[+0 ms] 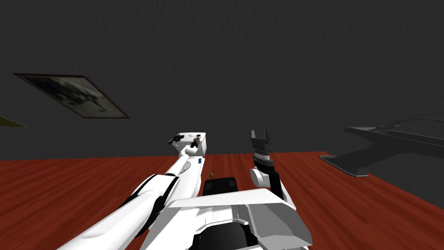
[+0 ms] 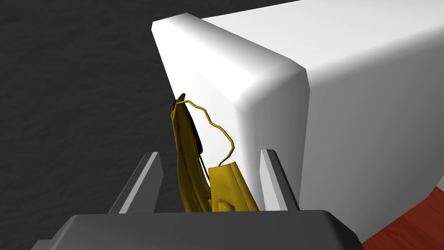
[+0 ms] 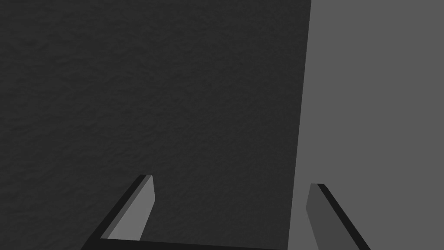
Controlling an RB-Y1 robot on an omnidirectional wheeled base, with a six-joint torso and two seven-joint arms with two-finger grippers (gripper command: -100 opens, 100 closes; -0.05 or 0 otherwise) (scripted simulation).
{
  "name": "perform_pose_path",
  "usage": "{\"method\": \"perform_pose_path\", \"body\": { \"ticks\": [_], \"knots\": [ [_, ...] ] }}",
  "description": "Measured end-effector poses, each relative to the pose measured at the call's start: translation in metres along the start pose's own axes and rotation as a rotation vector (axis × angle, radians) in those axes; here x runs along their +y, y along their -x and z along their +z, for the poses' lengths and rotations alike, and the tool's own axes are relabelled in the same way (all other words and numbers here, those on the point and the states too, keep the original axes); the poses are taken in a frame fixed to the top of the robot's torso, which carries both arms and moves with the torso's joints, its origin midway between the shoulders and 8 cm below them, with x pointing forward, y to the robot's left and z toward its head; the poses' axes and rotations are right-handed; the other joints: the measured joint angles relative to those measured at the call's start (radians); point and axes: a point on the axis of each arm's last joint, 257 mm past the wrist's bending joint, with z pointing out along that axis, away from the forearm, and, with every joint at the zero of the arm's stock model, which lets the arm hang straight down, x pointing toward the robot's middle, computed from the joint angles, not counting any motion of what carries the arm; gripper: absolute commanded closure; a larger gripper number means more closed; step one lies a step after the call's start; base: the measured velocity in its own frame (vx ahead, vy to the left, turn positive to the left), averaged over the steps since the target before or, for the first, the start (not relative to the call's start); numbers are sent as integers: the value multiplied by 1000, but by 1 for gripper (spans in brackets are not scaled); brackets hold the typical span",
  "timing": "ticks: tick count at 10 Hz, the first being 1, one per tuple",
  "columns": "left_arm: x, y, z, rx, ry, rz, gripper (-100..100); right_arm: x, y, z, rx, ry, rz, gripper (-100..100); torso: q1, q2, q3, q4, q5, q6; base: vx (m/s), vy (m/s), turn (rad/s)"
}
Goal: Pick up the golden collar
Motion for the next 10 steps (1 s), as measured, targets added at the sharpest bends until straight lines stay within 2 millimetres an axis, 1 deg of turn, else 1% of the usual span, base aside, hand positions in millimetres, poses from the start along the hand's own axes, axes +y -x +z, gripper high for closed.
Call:
{"method": "perform_pose_path", "body": {
  "ticks": [3,4,5,6,7,8,9,10],
  "knots": [
    [1,0,0,0,2,0,100,0,0,0,0,0,0,0,-1,-1,0,0,0,0,0,0,0],
    [1,0,0,0,1,0,0,0,0,0,0,0,0,0,-1,-1,0,0,0,0,0,0,0],
    [1,0,0,0,1,0,100,0,0,0,0,0,0,0,-1,-1,-1,0,0,0,13,0,206],
    [-1,-6,2,9,-1,2,100,0,0,0,0,0,0,0,0,-2,-1,0,0,-1,29,-4,363],
    [-6,-20,4,33,-8,7,100,0,0,0,0,0,0,0,0,-3,-1,0,0,-2,27,-4,343],
    [-11,-34,6,61,-10,18,100,0,0,0,0,0,0,0,0,-3,-2,-1,0,-1,15,-2,153],
    [-12,-43,9,73,-11,25,100,0,0,0,0,0,0,0,0,-3,-2,-1,0,0,17,3,252],
    [-14,-64,9,97,-16,32,100,0,0,0,0,0,0,0,-1,-3,-2,-1,0,0,21,-3,376]
  ]
}}
